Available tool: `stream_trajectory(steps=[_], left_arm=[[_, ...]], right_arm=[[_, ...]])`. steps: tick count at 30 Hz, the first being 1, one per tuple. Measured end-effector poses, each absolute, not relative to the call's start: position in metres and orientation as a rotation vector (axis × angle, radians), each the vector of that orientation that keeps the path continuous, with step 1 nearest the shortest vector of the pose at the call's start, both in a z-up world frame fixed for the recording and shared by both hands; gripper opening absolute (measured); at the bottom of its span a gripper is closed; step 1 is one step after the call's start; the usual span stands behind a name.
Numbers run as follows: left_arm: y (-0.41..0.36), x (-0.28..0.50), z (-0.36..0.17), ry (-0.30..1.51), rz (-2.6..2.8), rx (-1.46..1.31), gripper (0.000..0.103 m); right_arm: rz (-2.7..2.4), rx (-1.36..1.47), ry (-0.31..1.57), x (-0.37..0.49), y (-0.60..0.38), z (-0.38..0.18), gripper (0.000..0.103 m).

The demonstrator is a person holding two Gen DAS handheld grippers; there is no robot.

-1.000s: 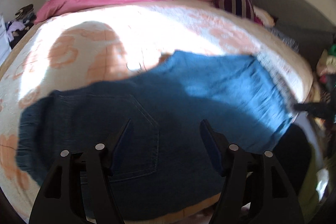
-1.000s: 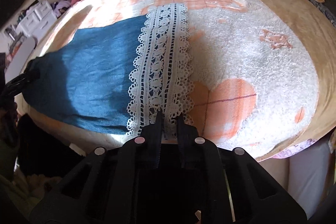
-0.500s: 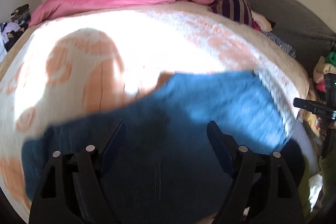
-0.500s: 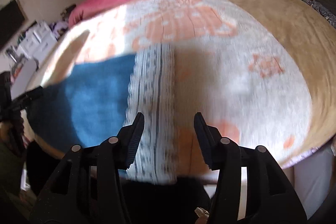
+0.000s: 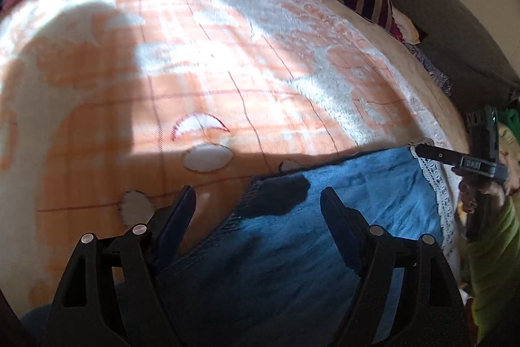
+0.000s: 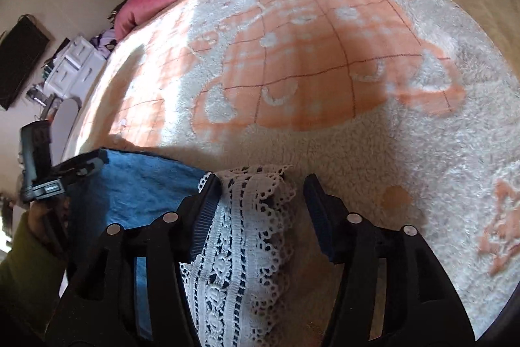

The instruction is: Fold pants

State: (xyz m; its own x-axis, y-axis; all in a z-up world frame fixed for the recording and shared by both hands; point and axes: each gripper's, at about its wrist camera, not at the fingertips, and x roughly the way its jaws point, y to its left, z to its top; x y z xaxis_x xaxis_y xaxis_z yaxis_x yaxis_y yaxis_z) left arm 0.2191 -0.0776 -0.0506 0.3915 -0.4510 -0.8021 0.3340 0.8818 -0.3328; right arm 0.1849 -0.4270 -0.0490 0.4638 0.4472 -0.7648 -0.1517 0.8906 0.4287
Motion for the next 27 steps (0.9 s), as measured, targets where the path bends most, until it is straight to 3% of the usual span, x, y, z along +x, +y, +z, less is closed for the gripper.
stream_trajectory(steps=[2, 3, 4, 6, 7, 9, 19, 27], left_arm=[[-0.081, 0.220, -0.055, 1.050, -0.516, -0.127, 0.077], [-0.084, 0.220, -0.055, 1.046, -0.533, -0.129, 0.070], [-0.086, 0.219, -0.055, 1.042, -0.561, -0.144, 0.046], [-0.093, 0.216, -0.055, 1.051, -0.595, -0.152, 0.018], [-0.099, 0.213, -0.055, 1.049, -0.589, -0.115, 0.012], [-0.104, 0.208, -0.052, 1.025, -0.588, -0.060, 0.008], [-0.113, 0.233, -0.025, 0.940, -0.513, 0.009, 0.005], [-0.110, 0.236, -0.056, 0.967, -0.456, 0.017, 0.008]], right_arm=[[0.385, 0.284, 1.014, 0.178, -0.423, -0.048, 0.044], [0.396, 0.273, 1.008, 0.176, -0.421, -0.049, 0.038], [0.405, 0.266, 1.003, 0.175, -0.420, -0.049, 0.036], [0.428, 0.249, 0.985, 0.174, -0.418, -0.049, 0.024], [0.442, 0.254, 0.977, 0.172, -0.418, -0.048, 0.019], [0.476, 0.262, 0.951, 0.168, -0.417, -0.042, 0.012], [0.437, 0.139, 0.881, 0.197, -0.408, -0.005, 0.012], [0.370, 0.076, 0.973, 0.213, -0.404, -0.039, 0.022]])
